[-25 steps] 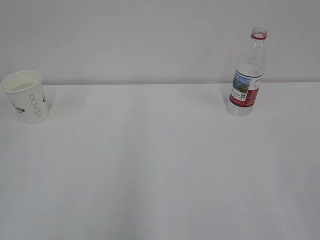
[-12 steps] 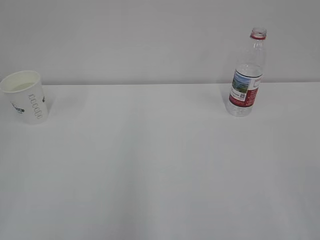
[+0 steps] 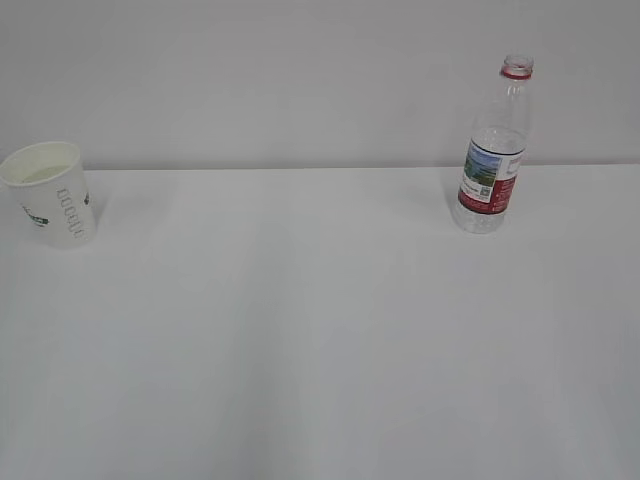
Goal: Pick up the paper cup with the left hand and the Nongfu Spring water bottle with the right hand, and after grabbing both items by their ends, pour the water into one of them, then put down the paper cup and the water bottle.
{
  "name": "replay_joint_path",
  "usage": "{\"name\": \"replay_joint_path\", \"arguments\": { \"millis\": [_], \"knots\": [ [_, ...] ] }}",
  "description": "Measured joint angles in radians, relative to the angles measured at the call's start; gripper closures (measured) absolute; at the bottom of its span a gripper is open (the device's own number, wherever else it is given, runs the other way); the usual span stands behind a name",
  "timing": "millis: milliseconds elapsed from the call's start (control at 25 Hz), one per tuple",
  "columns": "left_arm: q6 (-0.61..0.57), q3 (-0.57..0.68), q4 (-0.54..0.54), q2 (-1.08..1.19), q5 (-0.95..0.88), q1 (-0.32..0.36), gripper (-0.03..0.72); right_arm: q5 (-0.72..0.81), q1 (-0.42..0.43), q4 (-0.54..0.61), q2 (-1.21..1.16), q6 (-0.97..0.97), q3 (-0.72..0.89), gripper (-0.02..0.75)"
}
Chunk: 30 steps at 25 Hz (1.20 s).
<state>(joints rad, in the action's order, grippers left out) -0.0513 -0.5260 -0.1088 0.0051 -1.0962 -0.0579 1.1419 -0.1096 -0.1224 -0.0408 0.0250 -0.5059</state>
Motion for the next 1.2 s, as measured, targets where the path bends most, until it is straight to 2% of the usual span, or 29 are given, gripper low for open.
{"name": "replay_joint_path", "arguments": {
  "millis": [280, 720, 1200],
  "knots": [
    [0.000, 0.000, 0.004, 0.000, 0.000, -0.009, 0.172, 0.000, 0.077, -0.002, 0.055, 0.002, 0.000, 0.149],
    [0.000, 0.000, 0.006, 0.000, 0.000, 0.036, 0.172, 0.000, 0.079, -0.002, 0.055, 0.002, 0.000, 0.149],
    [0.000, 0.000, 0.006, 0.000, 0.000, 0.036, 0.172, 0.000, 0.079, -0.002, 0.055, 0.002, 0.000, 0.149]
  ]
}}
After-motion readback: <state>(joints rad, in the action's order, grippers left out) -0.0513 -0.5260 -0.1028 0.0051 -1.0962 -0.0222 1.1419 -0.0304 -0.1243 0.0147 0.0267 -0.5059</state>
